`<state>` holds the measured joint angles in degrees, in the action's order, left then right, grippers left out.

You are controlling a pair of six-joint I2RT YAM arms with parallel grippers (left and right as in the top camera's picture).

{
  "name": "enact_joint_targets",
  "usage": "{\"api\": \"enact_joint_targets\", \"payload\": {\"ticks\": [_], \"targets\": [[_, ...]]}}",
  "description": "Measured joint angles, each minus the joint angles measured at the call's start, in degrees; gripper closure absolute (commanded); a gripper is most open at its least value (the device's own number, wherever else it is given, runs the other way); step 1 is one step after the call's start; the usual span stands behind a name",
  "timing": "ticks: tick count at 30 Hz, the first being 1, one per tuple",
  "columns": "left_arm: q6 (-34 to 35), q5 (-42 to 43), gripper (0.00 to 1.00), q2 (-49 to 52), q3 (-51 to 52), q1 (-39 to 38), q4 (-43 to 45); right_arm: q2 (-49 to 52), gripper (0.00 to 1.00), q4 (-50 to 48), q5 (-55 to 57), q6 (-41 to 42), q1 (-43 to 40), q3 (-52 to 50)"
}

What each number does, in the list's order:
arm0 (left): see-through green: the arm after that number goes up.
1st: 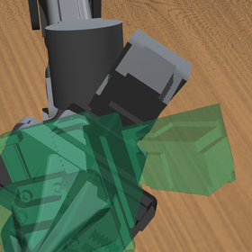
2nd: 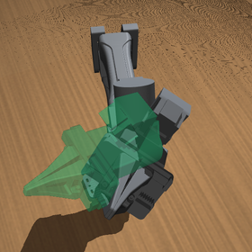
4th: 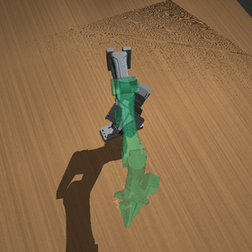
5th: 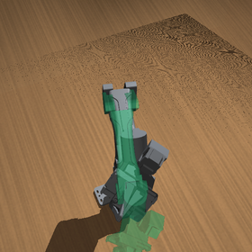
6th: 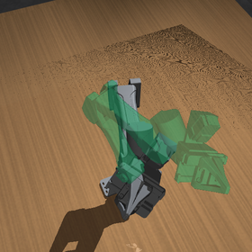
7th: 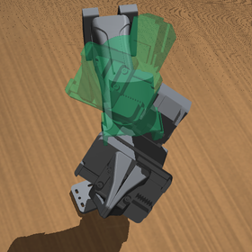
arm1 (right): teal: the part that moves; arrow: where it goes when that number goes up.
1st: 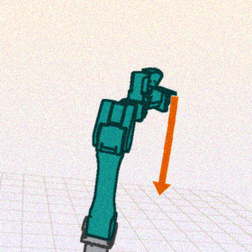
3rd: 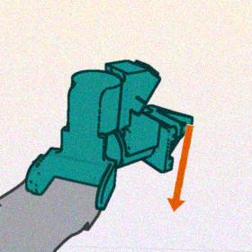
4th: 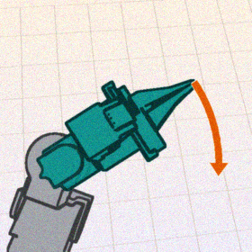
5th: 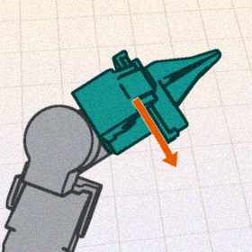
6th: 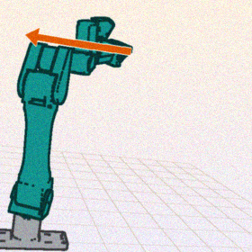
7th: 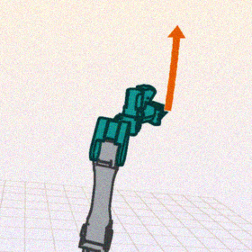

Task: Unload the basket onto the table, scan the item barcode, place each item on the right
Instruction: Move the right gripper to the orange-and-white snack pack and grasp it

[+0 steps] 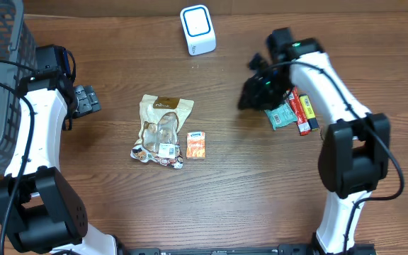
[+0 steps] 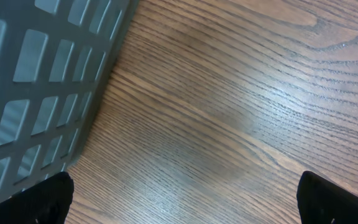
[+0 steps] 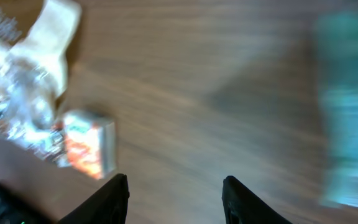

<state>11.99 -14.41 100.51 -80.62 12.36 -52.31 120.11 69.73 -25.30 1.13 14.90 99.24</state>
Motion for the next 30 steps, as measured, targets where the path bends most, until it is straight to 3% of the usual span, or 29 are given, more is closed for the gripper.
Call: {"api": "enact_joint_targets", "payload": {"ticks": [15, 18, 20, 23, 30], "targets": [[0.0, 0.0, 0.00, 0.0, 0.0, 0.0, 0.0, 0.0, 0.55, -21.8, -0.9, 16.3, 15.7, -16.6], [0.0, 0.0, 0.00, 0.0, 0.0, 0.0, 0.0, -0.1, 0.65, -24.7, -0.9, 18.3, 16.7, -18.7], [0.0, 0.0, 0.00, 0.0, 0.0, 0.0, 0.0, -0.2, 0.80, -25.9, -1.1, 18.9, 17.0, -19.2], [0.0, 0.0, 0.00, 0.0, 0.0, 0.0, 0.0, -0.2, 0.93, -26.3, -1.5, 20.0, 17.1, -19.4], [0.0, 0.0, 0.00, 0.0, 0.0, 0.0, 0.0, -0.3, 0.96, -24.8, -11.4, 15.9, 13.4, -19.8]]}}
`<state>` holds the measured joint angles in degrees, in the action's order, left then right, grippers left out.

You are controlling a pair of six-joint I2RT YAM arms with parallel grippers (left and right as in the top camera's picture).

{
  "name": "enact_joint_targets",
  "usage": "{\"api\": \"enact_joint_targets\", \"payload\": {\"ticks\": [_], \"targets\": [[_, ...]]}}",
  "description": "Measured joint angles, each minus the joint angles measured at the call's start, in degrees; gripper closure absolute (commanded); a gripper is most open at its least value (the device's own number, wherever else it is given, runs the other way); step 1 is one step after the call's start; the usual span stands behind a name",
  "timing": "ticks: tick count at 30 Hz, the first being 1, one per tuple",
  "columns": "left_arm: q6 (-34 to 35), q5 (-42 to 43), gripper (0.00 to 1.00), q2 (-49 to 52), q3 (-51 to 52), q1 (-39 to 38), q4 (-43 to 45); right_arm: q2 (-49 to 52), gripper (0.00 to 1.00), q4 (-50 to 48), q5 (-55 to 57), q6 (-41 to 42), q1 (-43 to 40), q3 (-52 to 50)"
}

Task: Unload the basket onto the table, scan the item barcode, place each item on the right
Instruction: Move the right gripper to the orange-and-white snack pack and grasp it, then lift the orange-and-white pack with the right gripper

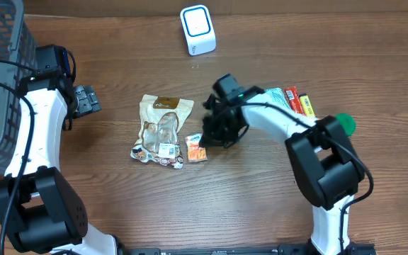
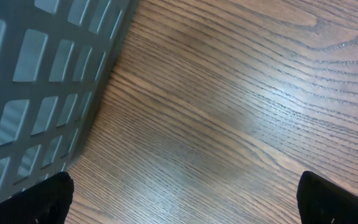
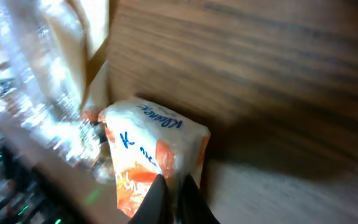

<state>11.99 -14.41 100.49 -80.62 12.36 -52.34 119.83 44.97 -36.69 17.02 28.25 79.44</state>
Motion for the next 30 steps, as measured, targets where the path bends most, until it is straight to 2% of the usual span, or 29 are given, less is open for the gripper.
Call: {"api": "enact_joint_targets", "payload": {"ticks": [6, 10, 14, 19, 24, 26, 30], "targets": [[0.0, 0.0, 0.00, 0.0, 0.0, 0.0, 0.0, -1.6, 0.96, 5.4, -16.5, -8.4, -8.8, -0.2], [0.0, 0.0, 0.00, 0.0, 0.0, 0.0, 0.0, -2.1, 0.96, 14.3, -27.8, -19.6, -12.8, -0.2], [0.0, 0.0, 0.00, 0.0, 0.0, 0.0, 0.0, -2.1, 0.96, 25.3, -36.7, -34.3, -13.8, -0.4], [0.0, 0.0, 0.01, 0.0, 0.0, 0.0, 0.0, -2.1, 0.96, 35.7, -43.3, -48.9, -14.9, -0.4], [0.0, 0.0, 0.00, 0.0, 0.0, 0.0, 0.0, -2.1, 0.96, 50.3, -46.2, -64.5, -15.5, -0.4], [0.0, 0.0, 0.00, 0.0, 0.0, 0.0, 0.0, -2.3, 0.96, 52.0, -46.8, -68.9, -15.5, -0.5], [0.0, 0.0, 0.00, 0.0, 0.0, 0.0, 0.0, -2.3, 0.96, 52.2, -48.0, -72.2, -15.5, -0.5]]}}
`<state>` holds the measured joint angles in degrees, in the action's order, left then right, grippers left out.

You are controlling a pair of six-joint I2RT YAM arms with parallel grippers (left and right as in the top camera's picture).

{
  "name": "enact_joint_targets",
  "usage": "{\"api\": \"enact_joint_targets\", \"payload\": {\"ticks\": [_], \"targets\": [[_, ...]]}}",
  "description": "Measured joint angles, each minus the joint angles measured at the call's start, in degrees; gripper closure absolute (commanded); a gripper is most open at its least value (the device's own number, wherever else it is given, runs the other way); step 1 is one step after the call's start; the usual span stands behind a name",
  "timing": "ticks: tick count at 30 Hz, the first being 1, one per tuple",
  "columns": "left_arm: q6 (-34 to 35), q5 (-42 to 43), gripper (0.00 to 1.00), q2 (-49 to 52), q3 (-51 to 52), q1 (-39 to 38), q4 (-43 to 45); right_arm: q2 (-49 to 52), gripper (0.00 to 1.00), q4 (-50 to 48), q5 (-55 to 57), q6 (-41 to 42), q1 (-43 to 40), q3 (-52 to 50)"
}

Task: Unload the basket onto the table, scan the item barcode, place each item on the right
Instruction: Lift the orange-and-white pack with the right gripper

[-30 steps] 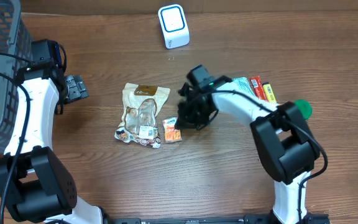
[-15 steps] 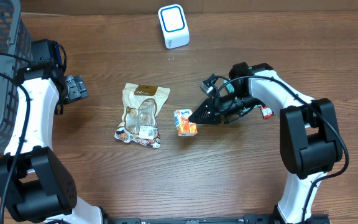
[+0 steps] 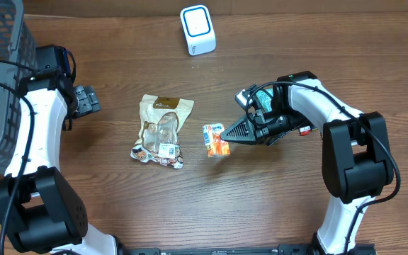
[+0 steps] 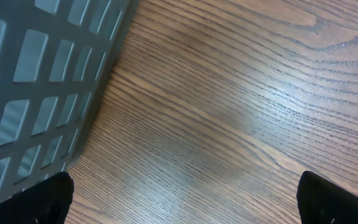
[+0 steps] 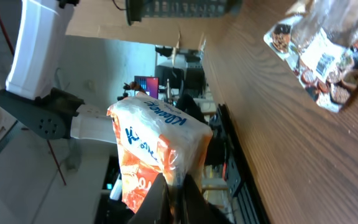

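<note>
A small orange-and-white tissue pack (image 3: 217, 139) hangs above the table middle, pinched by my right gripper (image 3: 232, 134), which is shut on it. In the right wrist view the pack (image 5: 157, 152) stands up from the fingertips, lifted off the wood. The white barcode scanner (image 3: 197, 30) stands at the table's back edge, well away from the pack. My left gripper (image 3: 91, 99) is open near the basket, its two dark fingertips (image 4: 48, 198) wide apart over bare wood with nothing between them.
A tan snack pouch (image 3: 161, 129) lies left of the held pack. Several packets (image 3: 299, 113), red, yellow and green, lie at the right under my right arm. A grey mesh basket fills the left edge, its wall (image 4: 36, 87) close to my left gripper.
My right gripper, then shut on the tissue pack lying on the table beside the pouch, now holds it lifted clear of the wood and a little further right. The left arm has not moved.
First my right gripper was open near the packets at the right, the tissue pack lying beside the pouch. Then it was at the pack, shut on it on the table. Now the pack hangs off the table in that gripper. The left arm stayed still.
</note>
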<state>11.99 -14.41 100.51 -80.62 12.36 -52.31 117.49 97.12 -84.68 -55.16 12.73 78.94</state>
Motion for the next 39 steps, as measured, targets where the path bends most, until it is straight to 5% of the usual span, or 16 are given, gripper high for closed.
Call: {"api": "enact_joint_targets", "payload": {"ticks": [10, 28, 39], "targets": [[0.0, 0.0, 0.00, 0.0, 0.0, 0.0, 0.0, -1.9, 0.96, 0.0, -1.4, 1.1, 0.0, 0.0], [0.0, 0.0, 0.00, 0.0, 0.0, 0.0, 0.0, -23.0, 0.96, 0.0, -2.6, 12.5, 0.0, 0.0], [0.0, 0.0, 0.00, 0.0, 0.0, 0.0, 0.0, -24.4, 0.96, 0.0, -3.0, 13.6, 0.0, 0.0]]}}
